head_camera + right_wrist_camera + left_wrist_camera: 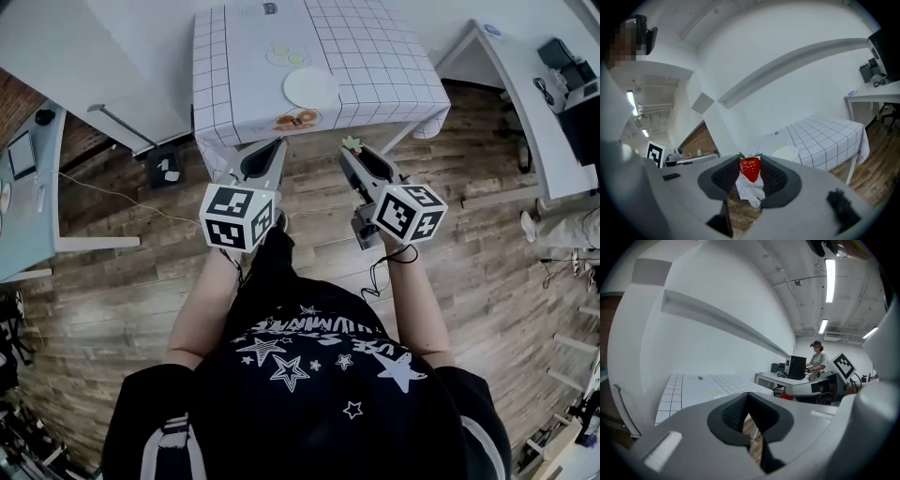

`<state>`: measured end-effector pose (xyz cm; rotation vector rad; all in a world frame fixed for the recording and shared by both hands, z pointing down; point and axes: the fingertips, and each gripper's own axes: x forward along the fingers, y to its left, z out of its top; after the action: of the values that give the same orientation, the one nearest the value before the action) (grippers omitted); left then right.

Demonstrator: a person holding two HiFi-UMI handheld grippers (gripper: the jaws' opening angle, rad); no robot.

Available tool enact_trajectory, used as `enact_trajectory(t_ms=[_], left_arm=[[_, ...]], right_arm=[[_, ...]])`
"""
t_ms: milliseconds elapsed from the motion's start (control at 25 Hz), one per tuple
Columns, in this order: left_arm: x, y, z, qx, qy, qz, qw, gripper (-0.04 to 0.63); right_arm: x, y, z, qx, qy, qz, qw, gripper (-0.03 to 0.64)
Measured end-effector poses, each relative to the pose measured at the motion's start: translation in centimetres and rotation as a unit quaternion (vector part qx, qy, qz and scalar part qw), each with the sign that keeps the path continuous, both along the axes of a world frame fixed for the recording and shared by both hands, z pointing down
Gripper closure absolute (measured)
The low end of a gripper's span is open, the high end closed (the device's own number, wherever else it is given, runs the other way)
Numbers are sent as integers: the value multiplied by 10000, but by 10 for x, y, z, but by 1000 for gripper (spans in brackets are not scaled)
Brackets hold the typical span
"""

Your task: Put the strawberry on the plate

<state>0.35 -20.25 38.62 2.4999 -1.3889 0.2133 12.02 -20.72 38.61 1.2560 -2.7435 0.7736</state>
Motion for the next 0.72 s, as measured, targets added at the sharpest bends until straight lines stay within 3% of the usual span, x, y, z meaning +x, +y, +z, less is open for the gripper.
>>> enact_trajectory(t_ms=[280,720], left_arm=[[-4,-62,6,-153,-6,188,9997,586],[-26,-107,19,-251,-10,272,9993,586]], right_arm=[[-7,-51,12,-236,42,158,9996,472],[-19,-103,37,-428,358,294,9980,472]])
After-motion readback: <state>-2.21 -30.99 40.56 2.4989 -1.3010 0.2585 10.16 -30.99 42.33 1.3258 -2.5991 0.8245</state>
